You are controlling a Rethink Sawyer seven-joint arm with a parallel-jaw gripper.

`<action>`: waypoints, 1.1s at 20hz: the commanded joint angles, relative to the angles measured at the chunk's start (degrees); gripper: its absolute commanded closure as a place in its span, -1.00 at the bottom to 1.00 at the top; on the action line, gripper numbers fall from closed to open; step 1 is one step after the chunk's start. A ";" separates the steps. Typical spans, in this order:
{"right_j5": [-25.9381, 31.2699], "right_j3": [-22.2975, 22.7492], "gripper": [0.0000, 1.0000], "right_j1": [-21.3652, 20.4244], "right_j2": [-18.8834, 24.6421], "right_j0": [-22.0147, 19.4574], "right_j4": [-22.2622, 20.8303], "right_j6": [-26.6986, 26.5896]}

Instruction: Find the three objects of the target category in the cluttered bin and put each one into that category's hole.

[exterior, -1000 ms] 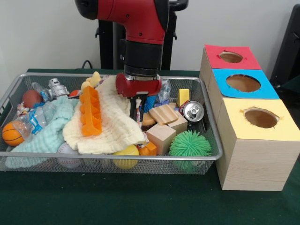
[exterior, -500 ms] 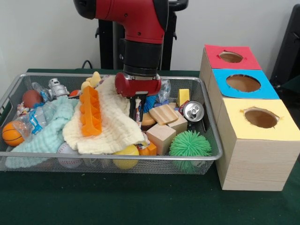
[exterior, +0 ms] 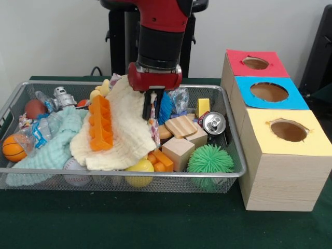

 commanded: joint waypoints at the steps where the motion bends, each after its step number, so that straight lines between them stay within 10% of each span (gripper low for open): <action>1: 12.49 3.34 1.00 -5.86 8.15 -1.42 5.07 -1.51; 22: 23.92 8.06 1.00 -11.54 16.95 -9.60 11.10 -7.70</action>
